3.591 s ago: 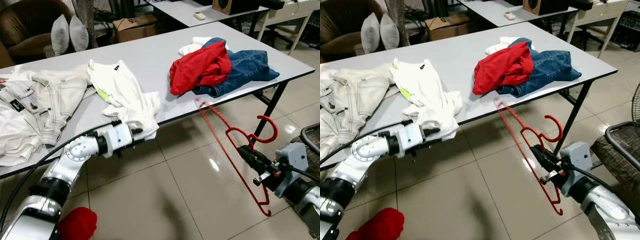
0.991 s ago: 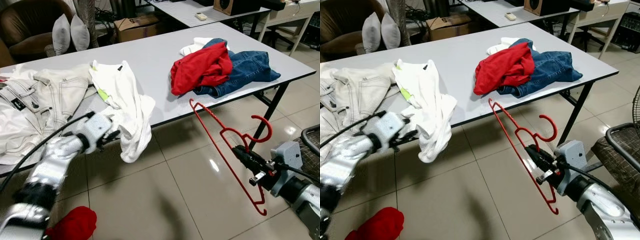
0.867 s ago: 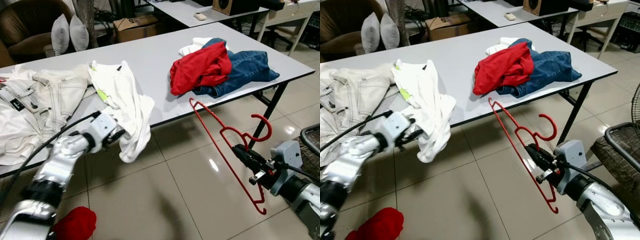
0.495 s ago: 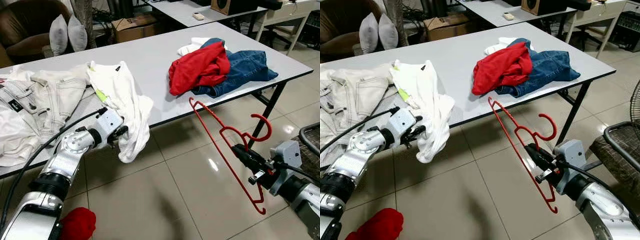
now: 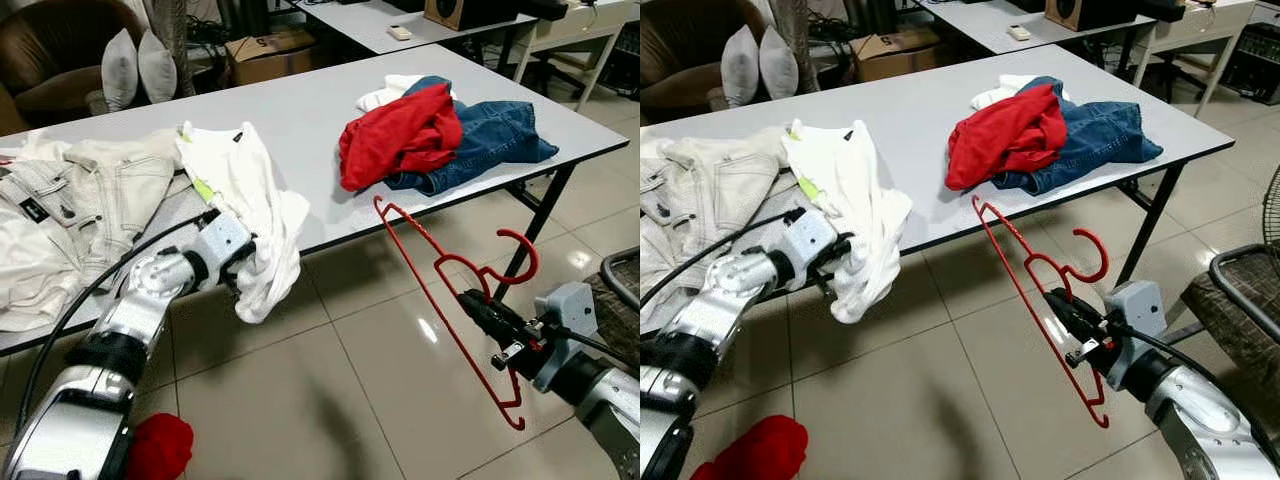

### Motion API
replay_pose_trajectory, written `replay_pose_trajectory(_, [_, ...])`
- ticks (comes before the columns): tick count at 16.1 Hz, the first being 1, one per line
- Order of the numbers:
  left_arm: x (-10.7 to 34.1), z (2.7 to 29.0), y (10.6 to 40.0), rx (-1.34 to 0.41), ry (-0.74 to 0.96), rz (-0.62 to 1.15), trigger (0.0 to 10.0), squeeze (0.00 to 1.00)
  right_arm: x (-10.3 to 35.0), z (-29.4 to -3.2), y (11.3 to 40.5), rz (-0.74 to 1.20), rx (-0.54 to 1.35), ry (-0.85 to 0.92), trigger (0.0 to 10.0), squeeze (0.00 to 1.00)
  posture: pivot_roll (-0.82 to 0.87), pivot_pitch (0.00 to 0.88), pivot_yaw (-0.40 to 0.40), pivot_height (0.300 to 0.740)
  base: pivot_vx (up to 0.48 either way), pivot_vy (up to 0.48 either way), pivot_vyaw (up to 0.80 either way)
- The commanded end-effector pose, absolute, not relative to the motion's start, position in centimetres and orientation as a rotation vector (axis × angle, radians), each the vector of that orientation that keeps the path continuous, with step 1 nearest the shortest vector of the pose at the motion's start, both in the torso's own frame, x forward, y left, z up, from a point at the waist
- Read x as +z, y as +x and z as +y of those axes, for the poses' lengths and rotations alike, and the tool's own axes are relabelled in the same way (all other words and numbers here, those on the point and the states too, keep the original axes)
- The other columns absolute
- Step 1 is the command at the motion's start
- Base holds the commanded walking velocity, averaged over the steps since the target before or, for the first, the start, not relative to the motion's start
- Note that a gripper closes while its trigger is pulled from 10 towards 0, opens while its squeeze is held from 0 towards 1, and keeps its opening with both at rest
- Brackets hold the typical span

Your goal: Hang hanger

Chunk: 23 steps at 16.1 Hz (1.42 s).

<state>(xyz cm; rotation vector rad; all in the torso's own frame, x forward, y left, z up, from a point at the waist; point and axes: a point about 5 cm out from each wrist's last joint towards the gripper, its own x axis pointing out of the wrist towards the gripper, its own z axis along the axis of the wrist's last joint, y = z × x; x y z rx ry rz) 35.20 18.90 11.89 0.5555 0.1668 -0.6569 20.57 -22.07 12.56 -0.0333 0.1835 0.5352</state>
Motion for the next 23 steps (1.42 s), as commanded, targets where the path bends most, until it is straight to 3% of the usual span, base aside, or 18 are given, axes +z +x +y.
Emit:
replay_pose_trajectory(1, [13.7, 18.8, 36.2, -0.629, 0.513, 0.118, 0.0, 0.0, 12.9, -21.6, 20.7, 0.16, 0.548, -0.026, 10.0, 0.0, -0.23, 0.0, 0.102, 0.74, 0.0, 0.0, 0.0])
replay_pose_trajectory(3, [16.7, 18.3, 37.9, -0.582, 0.453, 0.04, 0.0, 0.0, 13.4, -20.9, 21.1, 0.125, 0.586, 0.004, 10.0, 0.0, -0.22, 0.0, 0.111, 0.74, 0.0, 0.0, 0.0])
replay_pose_trajectory(7, [26.8, 18.0, 40.3, -0.494, 0.472, -0.226, 0.0, 0.0, 14.2, -18.0, 22.2, 0.052, 0.702, 0.039, 10.0, 0.0, -0.21, 0.0, 0.164, 0.74, 0.0, 0.0, 0.0])
replay_pose_trajectory(9, [26.9, 17.4, 40.2, -0.566, 0.538, -0.214, 0.0, 0.0, 14.4, -17.3, 22.6, 0.015, 0.702, 0.053, 10.0, 0.0, -0.2, 0.0, 0.173, 0.74, 0.0, 0.0, 0.0])
replay_pose_trajectory(10, [24.3, 17.0, 39.8, -0.659, 0.691, -0.113, 0.0, 0.0, 14.8, -17.0, 23.1, -0.027, 0.669, 0.074, 10.0, 0.0, -0.19, 0.0, 0.186, 0.74, 0.0, 0.0, 0.0])
replay_pose_trajectory(13, [19.5, 17.6, 38.6, -0.807, 0.872, 0.109, 0.0, 0.0, 14.5, -16.8, 23.1, -0.027, 0.643, 0.08, 10.0, 0.0, -0.19, 0.0, 0.199, 0.74, 0.0, 0.0, 0.0])
replay_pose_trajectory(14, [18.8, 17.7, 38.3, -0.841, 0.878, 0.138, 0.0, 0.0, 14.3, -16.6, 22.8, -0.014, 0.661, 0.077, 10.0, 0.0, -0.19, 0.0, 0.198, 0.74, 0.0, 0.0, 0.0])
replay_pose_trajectory(18, [21.2, 17.1, 39.2, -0.711, 0.756, -0.006, 0.0, 0.0, 12.7, -15.9, 21.3, 0.148, 0.836, 0.059, 10.0, 0.0, -0.19, 0.0, 0.181, 0.74, 0.0, 0.0, 0.0])
replay_pose_trajectory(20, [21.9, 17.2, 39.1, -0.702, 0.686, -0.046, 0.0, 0.0, 10.8, -16.7, 21.7, 0.295, 0.79, 0.002, 10.0, 0.0, -0.19, 0.0, 0.177, 0.74, 0.0, 0.0, 0.0])
replay_pose_trajectory(23, [22.4, 18.3, 38.9, -0.641, 0.633, -0.082, 0.0, 0.0, 10.7, -16.9, 21.8, 0.32, 0.797, 0.02, 10.0, 0.0, -0.19, 0.0, 0.152, 0.74, 0.0, 0.0, 0.0])
